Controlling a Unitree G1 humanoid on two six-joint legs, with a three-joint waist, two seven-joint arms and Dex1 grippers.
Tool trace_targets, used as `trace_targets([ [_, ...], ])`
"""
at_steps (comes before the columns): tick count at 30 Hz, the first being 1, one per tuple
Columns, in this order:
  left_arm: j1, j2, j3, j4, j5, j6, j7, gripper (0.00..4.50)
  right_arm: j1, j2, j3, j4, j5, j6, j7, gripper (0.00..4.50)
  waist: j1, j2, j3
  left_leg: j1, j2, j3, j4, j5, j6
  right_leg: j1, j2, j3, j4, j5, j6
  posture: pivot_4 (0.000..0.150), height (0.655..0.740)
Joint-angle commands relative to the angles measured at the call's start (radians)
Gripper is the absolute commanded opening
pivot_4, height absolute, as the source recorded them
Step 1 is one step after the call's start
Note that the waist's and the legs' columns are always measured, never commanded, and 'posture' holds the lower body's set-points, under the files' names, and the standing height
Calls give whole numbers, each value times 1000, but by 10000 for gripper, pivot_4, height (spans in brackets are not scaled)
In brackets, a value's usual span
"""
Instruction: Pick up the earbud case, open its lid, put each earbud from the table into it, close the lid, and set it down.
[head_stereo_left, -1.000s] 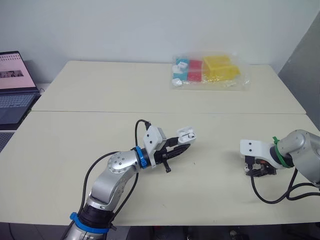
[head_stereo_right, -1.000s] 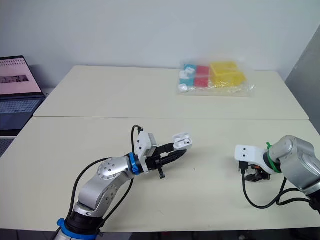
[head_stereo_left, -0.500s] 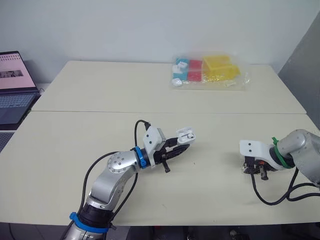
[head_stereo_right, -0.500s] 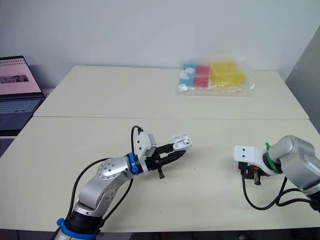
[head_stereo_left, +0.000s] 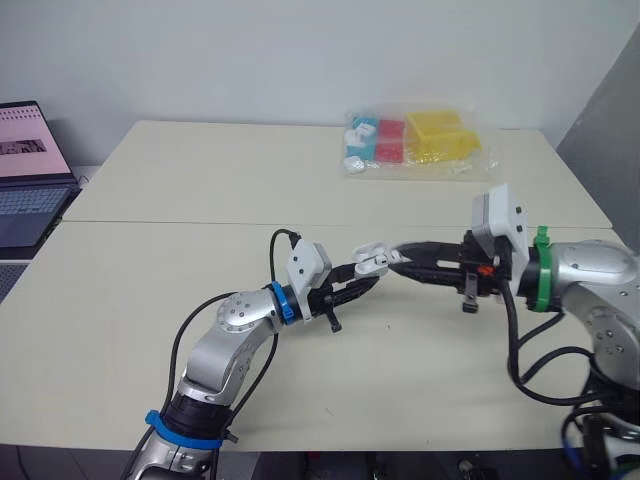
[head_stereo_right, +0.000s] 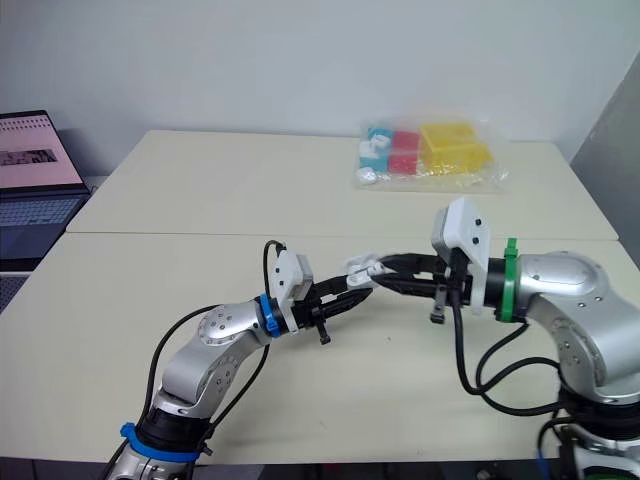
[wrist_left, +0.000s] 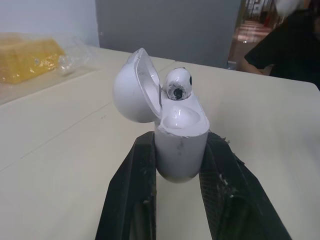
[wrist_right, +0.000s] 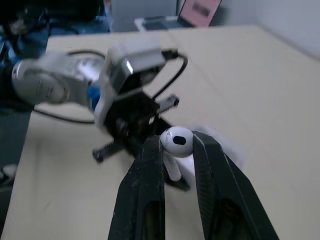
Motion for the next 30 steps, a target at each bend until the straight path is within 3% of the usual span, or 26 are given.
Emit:
trace_targets([
  [1, -40, -16, 22, -32, -36, 11, 10, 7854, 37, 118, 6, -46, 12, -61, -167, 4253, 1, 0, 0, 0, 0, 0, 0, 0, 0, 0, 0, 0, 0, 0, 0, 1500, 7378],
  [9, -78, -28, 48, -44, -73, 70, 46, 7854, 94, 230, 139, -17, -86, -235, -332, 4253, -1, 0, 0, -3, 0, 0, 0, 0, 0, -3, 0, 0, 0, 0, 0, 1500, 7378],
  [30, -98, -9, 67, -73, -105, 124, 63, 7854, 207, 198, 273, 77, -171, -415, -371, 4253, -2, 0, 0, -3, 0, -1, 0, 0, 0, -3, 1, 0, 0, 0, 0, 1500, 7378],
])
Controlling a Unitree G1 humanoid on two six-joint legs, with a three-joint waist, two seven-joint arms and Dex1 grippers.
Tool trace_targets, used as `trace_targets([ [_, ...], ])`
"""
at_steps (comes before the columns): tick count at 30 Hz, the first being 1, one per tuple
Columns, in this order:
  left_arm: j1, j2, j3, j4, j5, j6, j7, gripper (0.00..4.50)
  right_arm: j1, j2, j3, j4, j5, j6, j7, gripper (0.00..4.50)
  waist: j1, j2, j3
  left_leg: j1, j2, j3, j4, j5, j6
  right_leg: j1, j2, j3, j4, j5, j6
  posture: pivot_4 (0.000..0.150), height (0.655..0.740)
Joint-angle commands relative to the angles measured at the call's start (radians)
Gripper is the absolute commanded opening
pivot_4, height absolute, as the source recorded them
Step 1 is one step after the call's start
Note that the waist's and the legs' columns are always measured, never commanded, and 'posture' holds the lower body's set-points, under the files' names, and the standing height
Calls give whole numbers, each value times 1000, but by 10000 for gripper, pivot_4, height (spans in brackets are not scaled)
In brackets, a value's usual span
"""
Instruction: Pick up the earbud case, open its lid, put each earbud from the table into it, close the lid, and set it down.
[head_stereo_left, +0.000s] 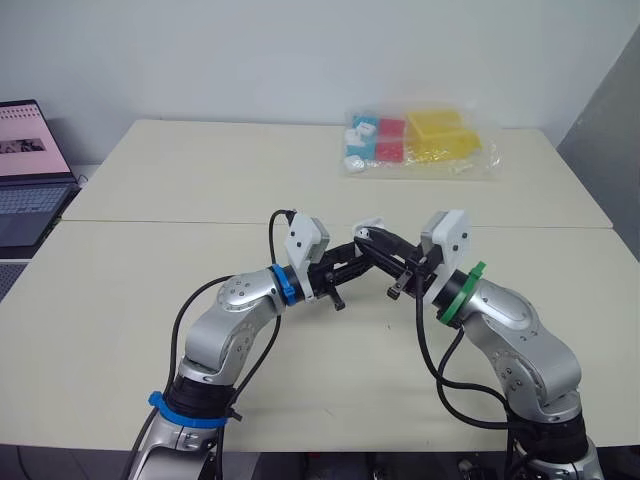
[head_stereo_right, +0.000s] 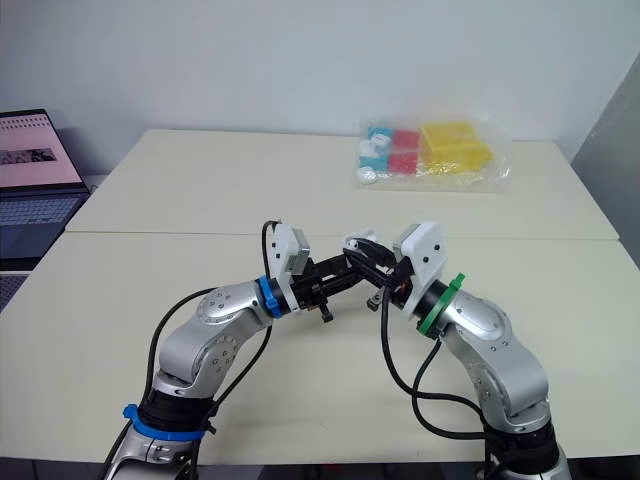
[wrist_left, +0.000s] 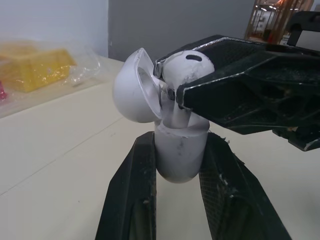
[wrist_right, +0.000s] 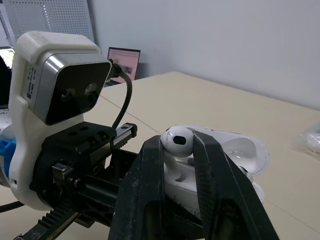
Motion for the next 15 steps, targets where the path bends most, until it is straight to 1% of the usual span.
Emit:
trace_targets([
  [1, -21, 0, 17, -58, -21, -5, 2, 7854, 13, -9, 7, -16, 1, -20, -5, 4253, 0, 0, 0, 0, 0, 0, 0, 0, 0, 0, 0, 0, 0, 0, 0, 1500, 7378],
  [5, -21, 1, 16, -62, -22, -6, 5, 7854, 16, -22, 18, -21, 1, 24, -21, 4253, 0, 0, 0, 0, 0, 0, 0, 0, 0, 0, 0, 0, 0, 0, 0, 1500, 7378],
  [7, -20, 1, 17, -65, -23, -4, 6, 7854, 21, -15, 16, -22, 30, 30, -14, 4253, 0, 0, 0, 0, 0, 0, 0, 0, 0, 0, 0, 0, 0, 0, 0, 1500, 7378],
  [11, -16, 5, 15, -71, -19, -9, 2, 7854, 20, -17, 22, -28, 27, 40, -27, 4253, 0, 0, 0, 0, 0, 0, 0, 0, 0, 0, 0, 0, 0, 0, 0, 1500, 7378],
  [14, -16, 7, 15, -72, -17, -11, 1, 7854, 23, -20, 27, -30, 24, 38, -25, 14945, 0, 0, 0, 0, 0, 0, 0, 0, 0, 0, 0, 0, 0, 0, 0, 1500, 7378],
  [15, -15, 8, 14, -72, -16, -13, 1, 7854, 22, -23, 28, -31, 22, 41, -26, 16769, 0, 0, 0, 0, 0, 0, 0, 0, 0, 0, 0, 0, 0, 0, 0, 1500, 7378],
])
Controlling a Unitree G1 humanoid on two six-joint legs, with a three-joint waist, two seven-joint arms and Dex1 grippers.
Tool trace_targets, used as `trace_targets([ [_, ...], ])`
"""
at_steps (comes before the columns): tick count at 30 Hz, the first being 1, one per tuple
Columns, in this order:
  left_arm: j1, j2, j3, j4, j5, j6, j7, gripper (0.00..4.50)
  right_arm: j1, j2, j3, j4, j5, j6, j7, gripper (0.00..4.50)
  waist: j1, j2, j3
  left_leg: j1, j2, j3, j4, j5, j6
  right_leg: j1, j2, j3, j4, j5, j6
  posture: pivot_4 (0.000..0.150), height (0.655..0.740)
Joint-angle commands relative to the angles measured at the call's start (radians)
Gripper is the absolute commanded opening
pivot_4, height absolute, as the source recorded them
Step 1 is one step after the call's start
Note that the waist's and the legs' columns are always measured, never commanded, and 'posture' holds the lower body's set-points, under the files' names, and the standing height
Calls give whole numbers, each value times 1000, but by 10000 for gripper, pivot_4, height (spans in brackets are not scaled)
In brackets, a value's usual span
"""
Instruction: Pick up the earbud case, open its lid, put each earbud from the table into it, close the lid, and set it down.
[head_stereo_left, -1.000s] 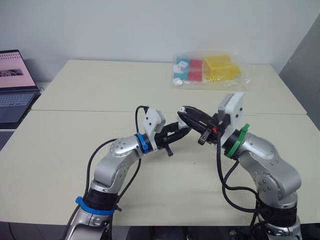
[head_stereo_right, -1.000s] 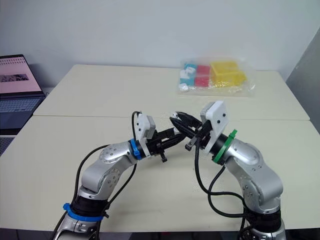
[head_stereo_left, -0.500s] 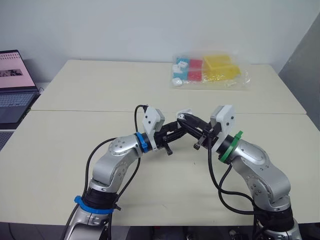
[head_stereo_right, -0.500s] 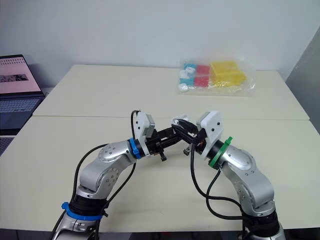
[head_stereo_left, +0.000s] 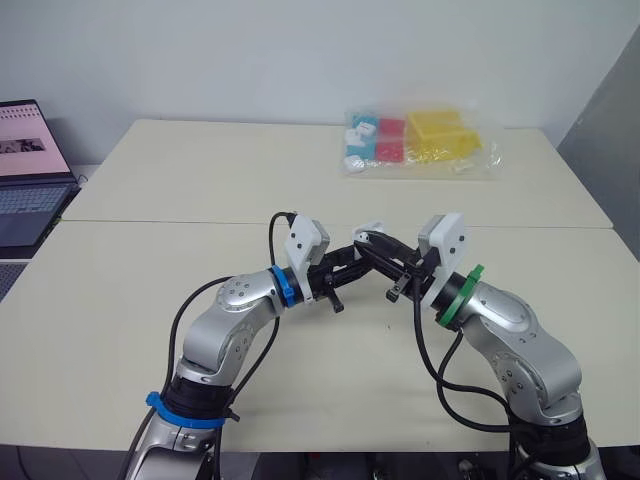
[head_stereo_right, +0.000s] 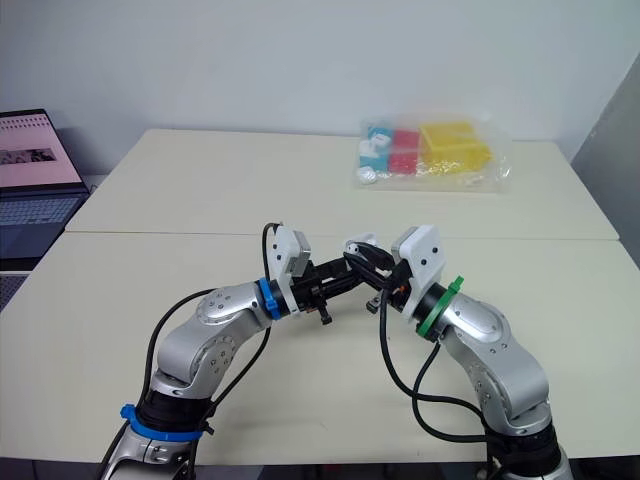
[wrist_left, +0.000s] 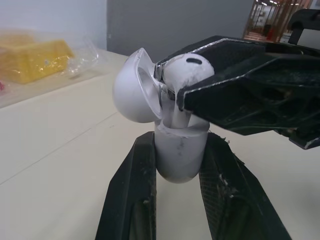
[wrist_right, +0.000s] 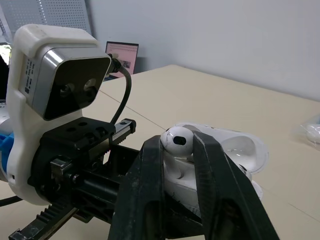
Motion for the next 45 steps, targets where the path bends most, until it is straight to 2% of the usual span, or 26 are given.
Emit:
trace_targets([
  [1, -16, -1, 14, -67, -12, -36, -6, 7854, 7, -18, 16, -20, -7, 6, -8, 19652, 0, 0, 0, 0, 0, 0, 0, 0, 0, 0, 0, 0, 0, 0, 0, 1500, 7378],
  [6, -7, 3, 9, -67, -4, -45, -11, 7854, -17, -43, 21, -33, -32, -4, -21, 37175, 0, 0, 0, 0, 0, 0, 0, 0, 0, 0, 0, 0, 0, 0, 0, 1500, 7378],
  [23, 17, 7, 2, -48, 8, -78, -15, 7854, -52, -130, -75, -147, 79, 94, -8, 37427, 1, 0, 0, -1, 0, 0, 0, 0, 0, -1, 0, 0, -1, 0, 0, 1500, 7378],
  [26, 20, 7, 2, -45, 9, -81, -17, 7854, -76, -152, -127, -175, 152, 142, -4, 37427, 1, 0, 0, -1, 0, 0, -1, 0, 0, -1, 0, 0, -1, 0, 0, 1500, 7378],
  [29, 26, 13, -2, -42, 13, -88, -26, 7854, -119, -203, -199, -186, 242, 202, 14, 37427, 1, 0, 0, -3, 0, 0, 0, 0, 0, -1, 0, 0, -2, 0, 0, 1500, 7378],
  [33, 35, 51, -46, -39, 54, -153, -92, 7854, -241, -346, -261, -70, 305, 237, 115, 37427, 2, 0, 0, -3, -1, 1, 0, 0, 0, -2, -1, 0, -2, 0, 0, 1500, 7378],
  [37, 37, 68, -72, -30, 78, -210, -141, 7854, -340, -474, -180, 101, 232, 199, 240, 28601, 2, 0, 0, -5, 0, 1, -1, 0, 0, -4, 0, 0, -2, 0, 0, 1500, 7378],
  [38, 39, 70, -78, -31, 82, -221, -153, 7854, -376, -501, -142, 156, 220, 201, 287, 23515, 1, 0, 0, -5, 0, 1, -1, 0, 0, -4, 0, 0, -3, 0, 0, 1500, 7378],
  [40, 41, 74, -87, -33, 89, -238, -167, 7854, -425, -529, -80, 236, 206, 200, 367, 17354, 0, 0, 0, -6, 0, 2, -1, 0, 0, -6, 0, 1, -2, 0, 0, 1500, 7378],
  [42, 50, 72, -92, -36, 91, -246, -170, 7854, -472, -527, -10, 307, 196, 209, 443, 9244, -1, 0, 0, -9, 0, 2, -1, 0, 0, -9, 0, 1, -2, 0, 0, 1500, 7378],
  [45, 58, 71, -99, -42, 93, -251, -174, 7854, -515, -504, 39, 372, 189, 218, 499, 279, -1, 0, 0, -10, 0, 1, -1, 0, 0, -10, 1, 1, -2, 0, -1, 1500, 7378],
])
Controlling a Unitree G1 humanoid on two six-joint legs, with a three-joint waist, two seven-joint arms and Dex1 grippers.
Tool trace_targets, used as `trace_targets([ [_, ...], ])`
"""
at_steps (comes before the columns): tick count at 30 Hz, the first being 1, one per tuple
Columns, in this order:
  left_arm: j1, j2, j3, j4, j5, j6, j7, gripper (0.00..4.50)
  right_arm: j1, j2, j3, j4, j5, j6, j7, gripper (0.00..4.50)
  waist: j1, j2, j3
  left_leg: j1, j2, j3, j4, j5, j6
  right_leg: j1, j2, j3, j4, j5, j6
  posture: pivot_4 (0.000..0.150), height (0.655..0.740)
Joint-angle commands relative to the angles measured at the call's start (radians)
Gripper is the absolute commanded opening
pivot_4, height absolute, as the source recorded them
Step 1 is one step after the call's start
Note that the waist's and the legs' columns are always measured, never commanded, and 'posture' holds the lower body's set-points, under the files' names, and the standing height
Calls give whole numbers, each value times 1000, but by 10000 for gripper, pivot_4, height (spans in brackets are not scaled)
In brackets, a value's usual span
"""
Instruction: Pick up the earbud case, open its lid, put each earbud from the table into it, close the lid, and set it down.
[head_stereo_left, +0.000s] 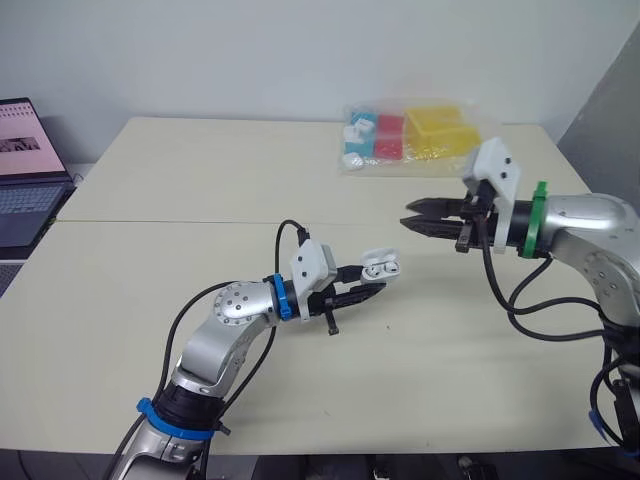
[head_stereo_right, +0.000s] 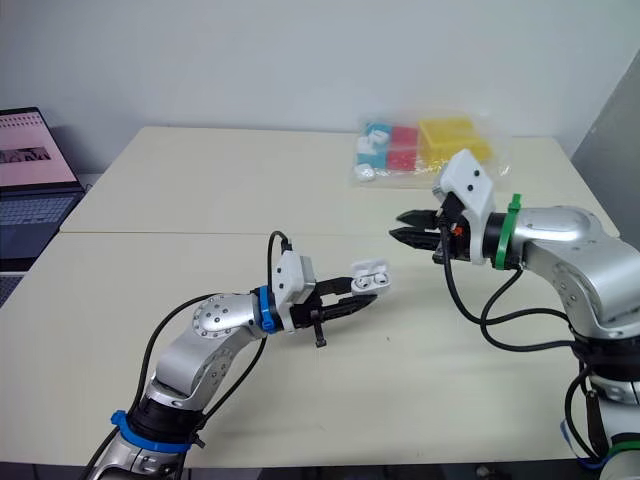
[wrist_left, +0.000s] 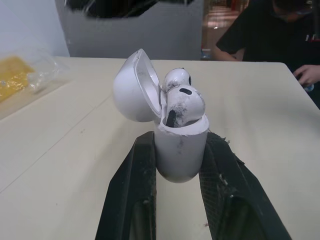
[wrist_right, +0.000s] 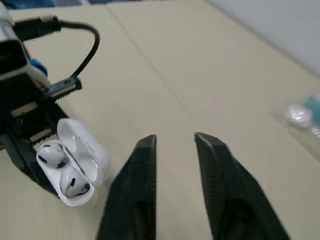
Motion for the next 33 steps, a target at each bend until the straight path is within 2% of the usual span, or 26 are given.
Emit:
trace_targets([
  [1, 6, -2, -8, -44, -1, -26, -10, 7854, -52, 15, 37, 46, 13, 26, 82, 0, 2, 0, 0, 0, 0, 0, 0, 0, 0, 0, 0, 0, 0, 0, 0, 1500, 7378],
  [6, 1, 2, -1, -55, -9, -13, -11, 7854, -97, 7, 96, 74, 56, 143, 193, 0, 3, 0, 0, -1, 0, 0, 1, 0, 0, 0, -1, 0, 0, 2, -4, 1500, 7378],
  [13, -6, 0, 2, -58, -7, 0, -7, 7854, -99, 4, 51, 40, 124, 220, 243, 0, 4, 0, 0, -1, 0, 0, 1, 0, 0, 0, -2, -1, 0, 2, -3, 1500, 7378],
  [27, -30, -15, 22, -77, -40, 85, 21, 7854, 7, -31, 57, -100, 96, 120, 270, 0, 4, 0, 0, 0, 0, -1, 1, 0, 0, 0, -1, -1, 2, 0, 0, 1500, 7378],
  [33, -20, -16, 9, -98, -31, 85, 30, 7854, 6, 41, 14, -71, 59, 88, 164, 0, 2, 0, 0, 0, 0, 0, 2, 0, 0, 0, -1, 0, 3, 0, 0, 1500, 7378],
])
